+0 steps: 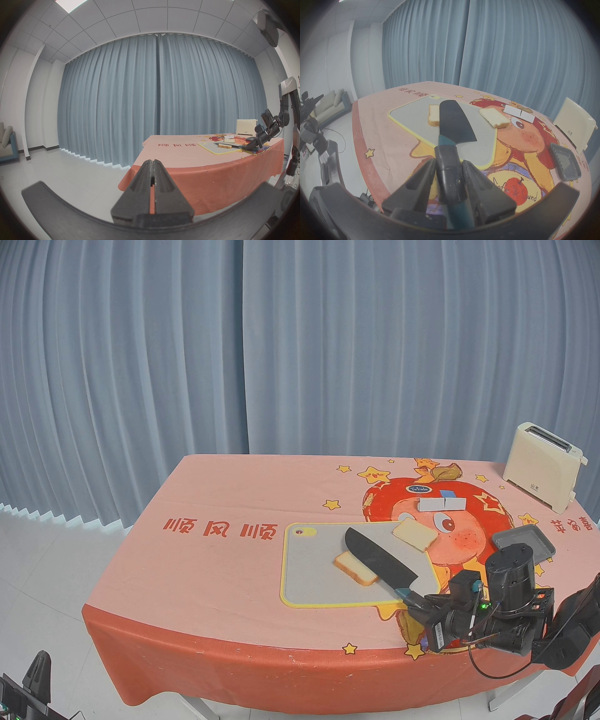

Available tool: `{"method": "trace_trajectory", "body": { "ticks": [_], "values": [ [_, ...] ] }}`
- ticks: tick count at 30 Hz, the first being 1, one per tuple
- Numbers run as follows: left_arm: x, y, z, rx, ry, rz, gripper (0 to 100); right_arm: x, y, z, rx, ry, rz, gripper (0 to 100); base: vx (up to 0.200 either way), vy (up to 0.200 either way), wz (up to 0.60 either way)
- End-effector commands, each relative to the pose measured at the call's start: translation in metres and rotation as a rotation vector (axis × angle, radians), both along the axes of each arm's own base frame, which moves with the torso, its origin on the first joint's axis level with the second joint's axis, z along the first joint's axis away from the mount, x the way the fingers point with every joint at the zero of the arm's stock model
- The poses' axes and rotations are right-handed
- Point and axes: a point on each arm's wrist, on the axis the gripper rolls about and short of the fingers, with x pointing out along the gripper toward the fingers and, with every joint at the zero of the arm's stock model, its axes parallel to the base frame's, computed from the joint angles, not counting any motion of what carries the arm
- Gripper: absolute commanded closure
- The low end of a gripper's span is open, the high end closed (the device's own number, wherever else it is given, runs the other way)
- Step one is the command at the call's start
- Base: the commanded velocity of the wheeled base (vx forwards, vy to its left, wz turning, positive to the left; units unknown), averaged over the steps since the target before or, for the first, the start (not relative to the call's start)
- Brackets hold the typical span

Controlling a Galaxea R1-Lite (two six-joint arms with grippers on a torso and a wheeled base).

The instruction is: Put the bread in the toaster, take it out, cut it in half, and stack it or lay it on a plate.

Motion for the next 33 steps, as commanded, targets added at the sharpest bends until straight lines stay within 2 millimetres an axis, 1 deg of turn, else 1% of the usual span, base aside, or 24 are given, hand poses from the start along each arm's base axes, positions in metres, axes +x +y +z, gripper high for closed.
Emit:
{"method": "trace_trajectory", "body": {
  "ticks": [1,2,5,10,13,19,26,33],
  "values": [
    [0.002,0.0,-0.005,-0.001,0.024,0.001,100,0.005,0.004,0.0,0.013,-0.001,-0.013,100,0.0,0.0,0.0],
    [0.002,0.0,-0.005,-0.001,0.024,0.001,100,0.005,0.004,0.0,0.013,-0.001,-0.013,100,0.0,0.0,0.0],
    [0.002,0.0,-0.005,-0.001,0.024,0.001,100,0.005,0.004,0.01,0.047,-0.034,-0.014,100,0.0,0.0,0.0],
    [0.002,0.0,-0.005,-0.001,0.024,0.001,100,0.001,0.005,0.038,0.129,-0.121,0.006,100,0.0,0.0,0.0],
    [0.002,0.0,-0.005,-0.001,0.024,0.001,100,0.0,0.004,0.047,0.152,-0.15,0.011,100,0.0,0.0,0.0],
    [0.002,0.0,-0.005,-0.001,0.024,0.001,100,0.003,0.007,0.051,0.168,-0.161,0.019,100,0.0,0.0,0.0],
    [0.002,0.0,-0.005,-0.001,0.024,0.001,100,0.009,0.011,0.062,0.271,-0.155,-0.024,100,0.0,0.0,0.0],
    [0.002,0.0,-0.005,-0.001,0.024,0.001,100,0.011,0.013,0.063,0.293,-0.152,-0.034,100,0.0,0.0,0.0]
  ]
}}
